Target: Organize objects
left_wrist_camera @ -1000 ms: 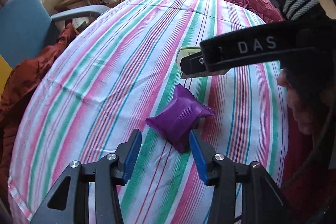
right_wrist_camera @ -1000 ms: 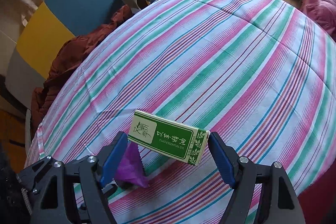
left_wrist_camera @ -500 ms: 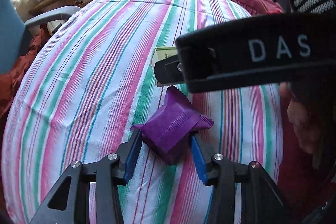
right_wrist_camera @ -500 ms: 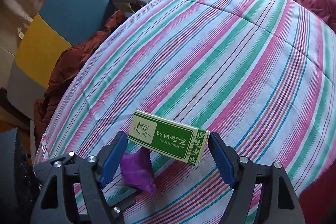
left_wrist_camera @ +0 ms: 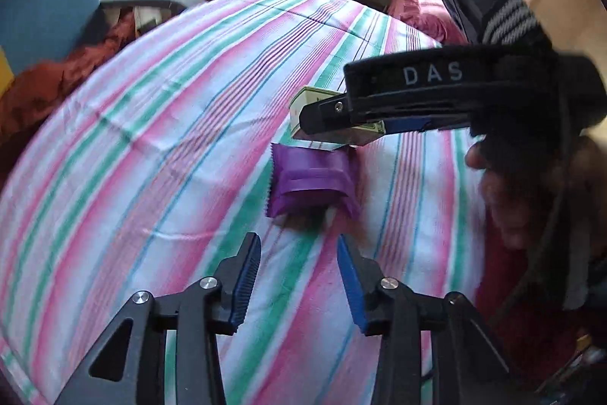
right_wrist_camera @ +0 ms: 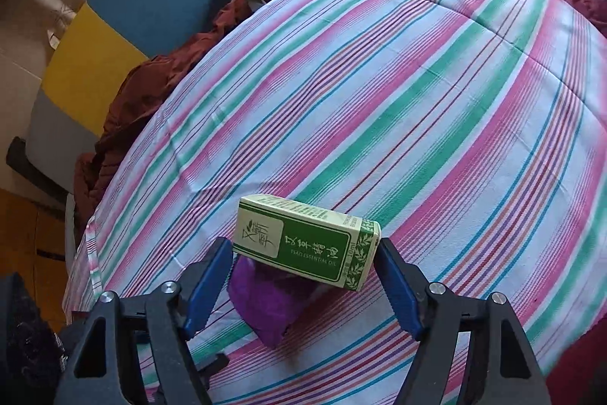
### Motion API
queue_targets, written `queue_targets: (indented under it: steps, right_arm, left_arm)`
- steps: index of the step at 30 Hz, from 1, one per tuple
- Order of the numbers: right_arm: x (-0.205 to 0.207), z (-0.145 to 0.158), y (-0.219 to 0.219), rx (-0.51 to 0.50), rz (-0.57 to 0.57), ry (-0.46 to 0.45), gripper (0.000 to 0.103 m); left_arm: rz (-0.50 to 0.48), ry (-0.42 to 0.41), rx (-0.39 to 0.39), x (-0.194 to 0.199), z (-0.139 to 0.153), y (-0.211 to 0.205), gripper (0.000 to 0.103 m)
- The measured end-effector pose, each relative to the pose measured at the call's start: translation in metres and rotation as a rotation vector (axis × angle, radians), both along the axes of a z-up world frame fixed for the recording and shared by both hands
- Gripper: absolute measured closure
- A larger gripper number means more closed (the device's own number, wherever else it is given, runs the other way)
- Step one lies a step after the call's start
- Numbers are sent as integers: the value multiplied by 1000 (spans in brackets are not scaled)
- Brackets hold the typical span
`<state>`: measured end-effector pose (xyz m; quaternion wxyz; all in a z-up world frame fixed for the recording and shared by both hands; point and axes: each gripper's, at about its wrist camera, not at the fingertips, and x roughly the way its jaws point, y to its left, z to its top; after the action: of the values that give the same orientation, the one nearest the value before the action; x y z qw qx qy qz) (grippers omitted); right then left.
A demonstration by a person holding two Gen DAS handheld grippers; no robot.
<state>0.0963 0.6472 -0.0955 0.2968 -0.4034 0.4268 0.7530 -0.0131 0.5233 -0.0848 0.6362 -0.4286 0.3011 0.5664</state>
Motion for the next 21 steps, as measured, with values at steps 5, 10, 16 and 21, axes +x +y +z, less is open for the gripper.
queue_targets:
  steps: [5, 10, 16, 21]
  right_arm:
    - [10, 2, 12, 12, -60, -3, 26]
    - [16, 7, 15, 6, -91, 32, 26]
    - [23, 12, 17, 2, -100, 79, 26]
    - [38, 19, 23, 14, -178, 141, 26]
  left_arm:
    - [201, -346, -62, -9, -13, -19, 61]
    - [334, -548, -62, -2, -20, -10, 55]
    - [505, -596, -75, -22, -23, 21, 30]
    - [542, -521, -103, -5, -28, 44, 30]
